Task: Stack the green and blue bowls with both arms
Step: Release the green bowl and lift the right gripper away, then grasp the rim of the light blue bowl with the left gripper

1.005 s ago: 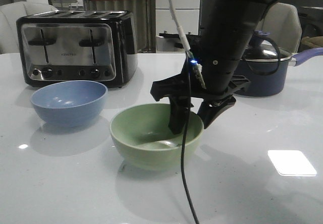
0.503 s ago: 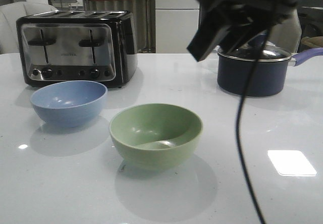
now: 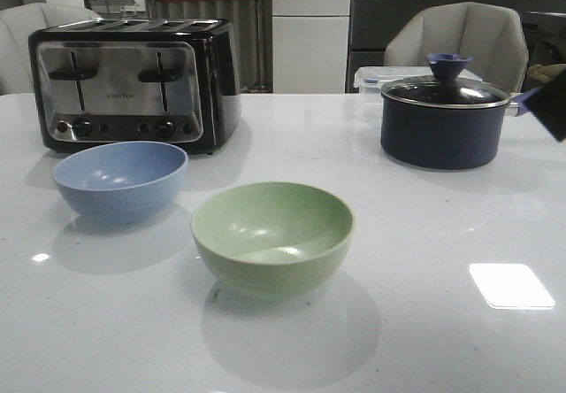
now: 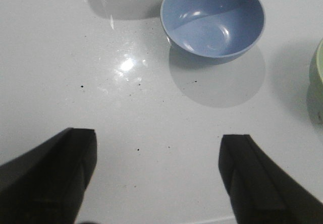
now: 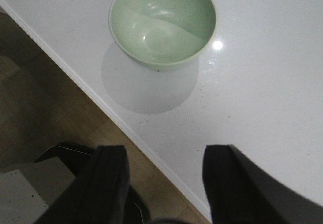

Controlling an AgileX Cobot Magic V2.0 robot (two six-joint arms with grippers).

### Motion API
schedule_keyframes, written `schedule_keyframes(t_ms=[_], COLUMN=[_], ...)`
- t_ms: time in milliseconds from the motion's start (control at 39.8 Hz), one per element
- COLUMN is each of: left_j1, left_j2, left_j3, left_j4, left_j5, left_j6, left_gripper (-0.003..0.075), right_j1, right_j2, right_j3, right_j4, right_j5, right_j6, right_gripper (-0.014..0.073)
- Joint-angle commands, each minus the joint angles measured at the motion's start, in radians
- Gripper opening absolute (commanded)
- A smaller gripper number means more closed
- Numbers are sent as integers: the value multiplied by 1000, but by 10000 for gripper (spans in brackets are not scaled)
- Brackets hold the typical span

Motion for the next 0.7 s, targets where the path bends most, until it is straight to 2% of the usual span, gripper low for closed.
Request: schedule_keyframes(t_ms=[0,251,678], left_j1=[-8,-8,-8], left_j2=[106,408,805], left_j3=[-91,-275,-537], left_j4=[-20,-39,-52], left_j5=[-74,-80,-98], left_j6=[1,1,1], left_gripper=[593,582,581], right_j1=[1,1,1], right_j2=[-23,-13,-10], right_j3=[-24,-24,-24], right_j4=[-2,-2,-2], right_j5=[-34,-37,-37], right_j6=[-10,-10,-10], right_gripper=[453,453,453])
